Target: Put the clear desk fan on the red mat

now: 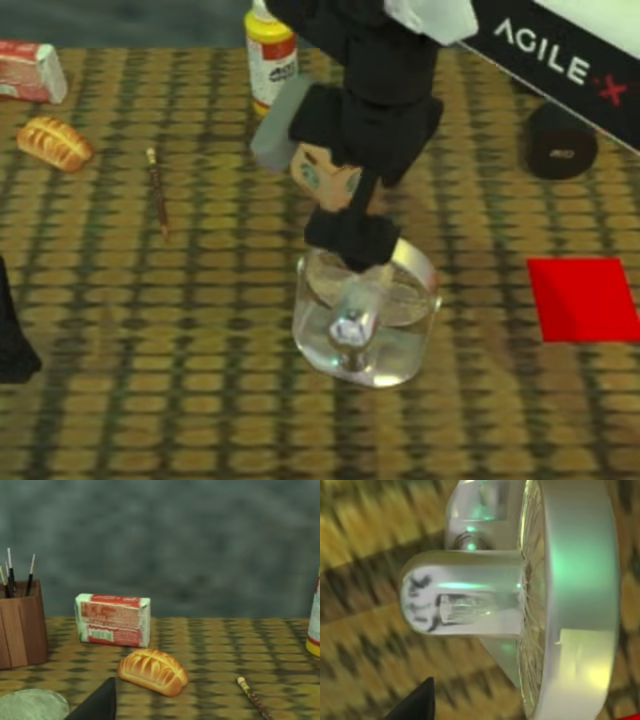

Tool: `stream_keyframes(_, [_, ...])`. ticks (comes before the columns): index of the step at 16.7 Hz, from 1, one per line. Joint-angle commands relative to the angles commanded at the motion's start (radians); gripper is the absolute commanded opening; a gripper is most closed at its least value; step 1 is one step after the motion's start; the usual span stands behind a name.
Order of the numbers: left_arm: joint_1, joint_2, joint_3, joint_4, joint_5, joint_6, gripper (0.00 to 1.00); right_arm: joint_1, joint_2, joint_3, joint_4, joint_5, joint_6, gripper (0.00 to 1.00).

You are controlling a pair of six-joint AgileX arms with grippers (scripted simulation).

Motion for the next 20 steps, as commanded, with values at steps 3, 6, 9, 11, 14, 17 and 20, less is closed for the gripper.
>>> stream_keyframes(3, [0.0, 0.0, 0.0, 0.0, 0.0, 0.0, 1.0, 0.001, 0.003, 0.003, -0.003, 0.0, -0.001, 1.0])
stream_keyframes(6, [0.0, 0.0, 0.0, 0.0, 0.0, 0.0, 1.0, -0.003, 0.002, -0.003, 0.003, 0.0, 0.0, 1.0])
stream_keyframes(9, [0.0, 0.0, 0.0, 0.0, 0.0, 0.0, 1.0, 0.0, -0.01, -0.077, 0.069, 0.0, -0.002, 1.0])
stream_keyframes(11, [0.0, 0.0, 0.0, 0.0, 0.0, 0.0, 1.0, 0.001, -0.021, -0.166, 0.137, 0.0, -0.001, 1.0])
stream_keyframes(14, [0.0, 0.0, 0.0, 0.0, 0.0, 0.0, 1.0, 0.003, -0.031, -0.248, 0.214, 0.0, 0.001, 1.0])
stream_keyframes(17, [0.0, 0.0, 0.0, 0.0, 0.0, 0.0, 1.0, 0.003, -0.031, -0.254, 0.22, 0.0, 0.001, 1.0])
stream_keyframes(20, [0.0, 0.0, 0.0, 0.0, 0.0, 0.0, 1.0, 0.003, -0.031, -0.254, 0.22, 0.0, 0.001, 0.85])
